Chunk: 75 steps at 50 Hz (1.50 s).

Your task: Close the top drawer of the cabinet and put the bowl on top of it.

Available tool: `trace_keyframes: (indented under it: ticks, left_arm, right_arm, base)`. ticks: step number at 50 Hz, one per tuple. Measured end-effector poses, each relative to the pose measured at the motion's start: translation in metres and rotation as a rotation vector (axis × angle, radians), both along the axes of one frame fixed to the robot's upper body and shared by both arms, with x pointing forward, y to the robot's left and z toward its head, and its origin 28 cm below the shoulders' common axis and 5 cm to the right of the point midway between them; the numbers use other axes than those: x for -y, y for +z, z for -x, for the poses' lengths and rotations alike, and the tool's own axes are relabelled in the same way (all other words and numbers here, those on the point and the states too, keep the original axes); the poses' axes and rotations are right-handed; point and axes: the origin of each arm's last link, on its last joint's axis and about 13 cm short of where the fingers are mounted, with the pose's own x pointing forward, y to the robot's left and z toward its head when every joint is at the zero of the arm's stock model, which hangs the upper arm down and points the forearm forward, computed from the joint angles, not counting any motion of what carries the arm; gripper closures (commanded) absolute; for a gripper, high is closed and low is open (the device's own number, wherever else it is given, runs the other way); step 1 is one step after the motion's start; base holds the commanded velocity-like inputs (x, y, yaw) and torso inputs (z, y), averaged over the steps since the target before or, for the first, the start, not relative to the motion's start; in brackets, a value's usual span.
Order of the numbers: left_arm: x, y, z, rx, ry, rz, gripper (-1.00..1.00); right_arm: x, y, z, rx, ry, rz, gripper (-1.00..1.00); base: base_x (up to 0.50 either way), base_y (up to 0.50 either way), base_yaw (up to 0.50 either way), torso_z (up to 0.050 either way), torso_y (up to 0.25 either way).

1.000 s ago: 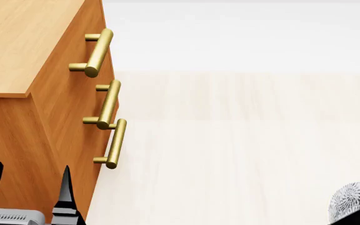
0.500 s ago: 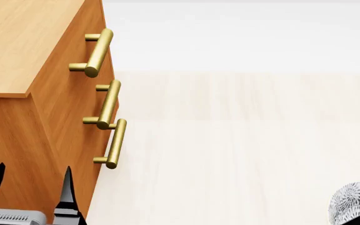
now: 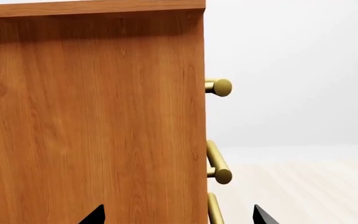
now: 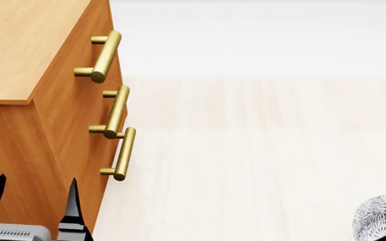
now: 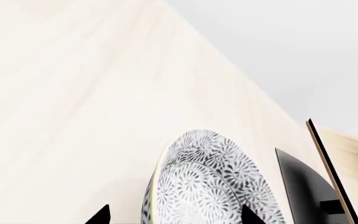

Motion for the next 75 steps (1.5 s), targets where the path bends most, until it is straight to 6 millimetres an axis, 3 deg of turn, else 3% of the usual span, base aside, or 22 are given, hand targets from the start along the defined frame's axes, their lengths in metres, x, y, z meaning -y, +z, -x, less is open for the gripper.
trace_keyframes:
  ticks: [75]
  left_arm:
    - [0.002,-0.003,0.000,-0.003,-0.006,0.000,-1.00]
  right_arm:
    - [0.005,-0.015,-0.001,-0.019,-0.016,-0.023,-1.00]
  base:
    - [0.00,0.00,0.00,0.000,0.000]
